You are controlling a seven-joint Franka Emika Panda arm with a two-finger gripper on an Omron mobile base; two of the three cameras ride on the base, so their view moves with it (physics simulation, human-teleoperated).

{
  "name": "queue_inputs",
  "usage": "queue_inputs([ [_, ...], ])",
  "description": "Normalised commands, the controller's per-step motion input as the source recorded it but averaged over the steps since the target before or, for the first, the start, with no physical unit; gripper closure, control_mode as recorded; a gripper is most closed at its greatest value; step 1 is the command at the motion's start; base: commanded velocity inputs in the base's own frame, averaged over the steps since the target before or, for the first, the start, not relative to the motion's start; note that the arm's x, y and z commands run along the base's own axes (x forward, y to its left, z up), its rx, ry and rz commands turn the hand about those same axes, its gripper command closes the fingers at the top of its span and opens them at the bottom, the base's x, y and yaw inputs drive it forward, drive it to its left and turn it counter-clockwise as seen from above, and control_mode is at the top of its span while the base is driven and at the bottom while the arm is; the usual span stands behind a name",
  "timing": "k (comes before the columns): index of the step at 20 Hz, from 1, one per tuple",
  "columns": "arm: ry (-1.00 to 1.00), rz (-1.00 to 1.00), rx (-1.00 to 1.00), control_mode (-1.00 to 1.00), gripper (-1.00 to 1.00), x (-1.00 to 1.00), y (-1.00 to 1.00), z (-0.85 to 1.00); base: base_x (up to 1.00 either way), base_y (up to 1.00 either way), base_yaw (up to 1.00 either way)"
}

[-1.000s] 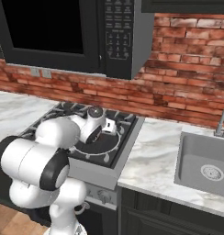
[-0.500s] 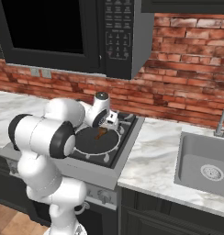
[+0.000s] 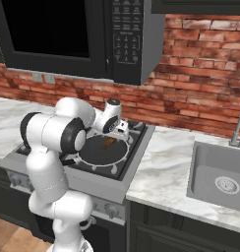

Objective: Take the chicken drumsticks from the pan and place one on each plate on the dining counter.

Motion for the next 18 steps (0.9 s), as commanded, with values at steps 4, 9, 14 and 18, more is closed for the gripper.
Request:
queue_inputs([
  [4,0.0,0.0,-0.05,-1.0,-1.0,0.0,0.04,-0.57,0.0,0.0,0.0],
  [9,0.0,0.0,-0.03,-1.0,-1.0,0.1,0.14,-0.35,0.0,0.0,0.0],
  [14,0.0,0.0,-0.04,-1.0,-1.0,0.11,0.16,-0.32,0.0,0.0,0.0],
  [18,-0.02,0.0,-0.07,-1.0,1.0,0.03,0.26,-0.41,0.0,0.0,0.0],
])
